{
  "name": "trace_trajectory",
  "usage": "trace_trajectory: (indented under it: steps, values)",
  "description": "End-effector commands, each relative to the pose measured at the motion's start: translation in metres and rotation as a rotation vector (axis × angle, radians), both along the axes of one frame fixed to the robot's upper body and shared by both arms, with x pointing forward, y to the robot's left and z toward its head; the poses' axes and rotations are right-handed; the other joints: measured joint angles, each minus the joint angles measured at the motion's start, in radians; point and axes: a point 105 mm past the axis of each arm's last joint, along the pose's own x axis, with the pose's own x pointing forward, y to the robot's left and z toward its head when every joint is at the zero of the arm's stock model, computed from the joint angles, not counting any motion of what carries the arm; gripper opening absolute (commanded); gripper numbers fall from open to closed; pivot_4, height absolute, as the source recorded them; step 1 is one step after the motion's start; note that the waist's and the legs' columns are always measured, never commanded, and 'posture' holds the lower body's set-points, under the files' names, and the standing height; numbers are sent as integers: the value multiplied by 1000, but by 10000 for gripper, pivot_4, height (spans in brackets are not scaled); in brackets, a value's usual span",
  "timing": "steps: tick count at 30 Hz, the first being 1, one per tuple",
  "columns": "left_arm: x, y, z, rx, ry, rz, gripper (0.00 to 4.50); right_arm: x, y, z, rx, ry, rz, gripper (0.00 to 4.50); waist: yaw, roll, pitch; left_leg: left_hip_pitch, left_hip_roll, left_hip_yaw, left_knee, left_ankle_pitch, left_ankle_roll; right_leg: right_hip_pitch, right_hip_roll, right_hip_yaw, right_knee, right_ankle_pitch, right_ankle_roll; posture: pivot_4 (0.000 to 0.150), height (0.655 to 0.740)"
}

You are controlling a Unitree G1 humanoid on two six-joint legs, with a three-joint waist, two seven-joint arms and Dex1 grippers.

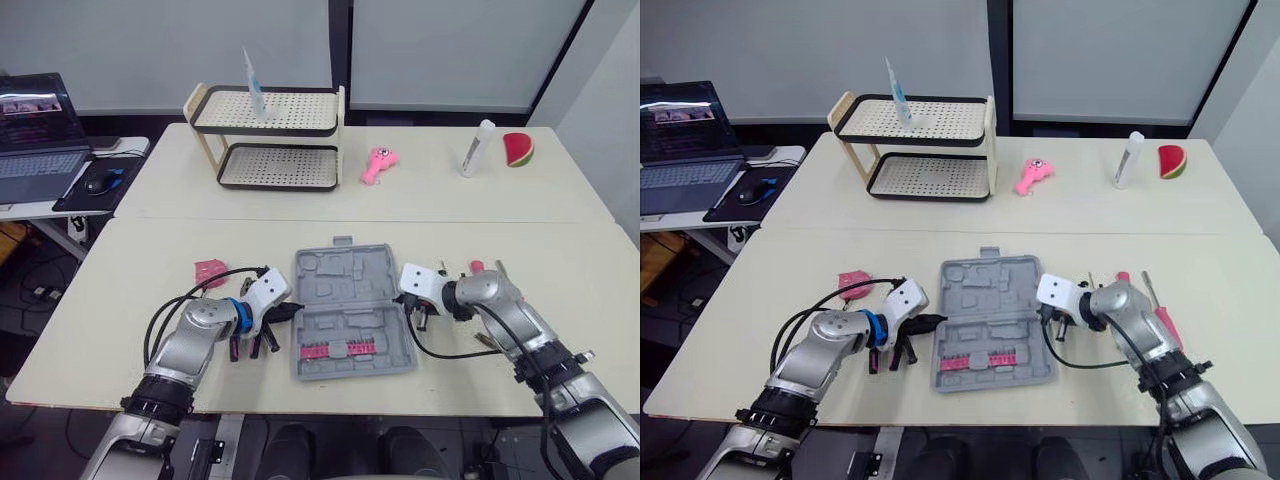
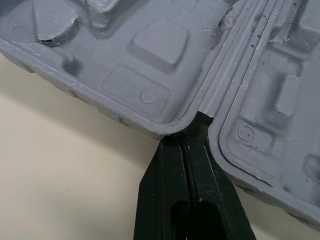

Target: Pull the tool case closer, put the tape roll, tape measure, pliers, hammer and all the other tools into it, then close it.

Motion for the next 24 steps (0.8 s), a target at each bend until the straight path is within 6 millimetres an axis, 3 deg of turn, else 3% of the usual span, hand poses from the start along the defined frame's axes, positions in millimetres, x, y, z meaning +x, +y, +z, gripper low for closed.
trace_trajectory:
  steps: [1, 24]
  values:
    - [-13, -26, 6, -44, 6, -115, 0, -15, 17, 15, 69, -2, 58, 94, 0, 0, 0, 0, 0, 0, 0, 0, 0, 0, 0, 0, 0, 0, 0, 1500, 7290]
    - [-54, -41, -12, -13, 142, -269, 0, -67, -4, -2, 15, 155, 45, 94, 3, 0, 0, 1, 0, -3, 0, -2, 4, 4, 0, -1, -2, 0, 0, 1500, 7290]
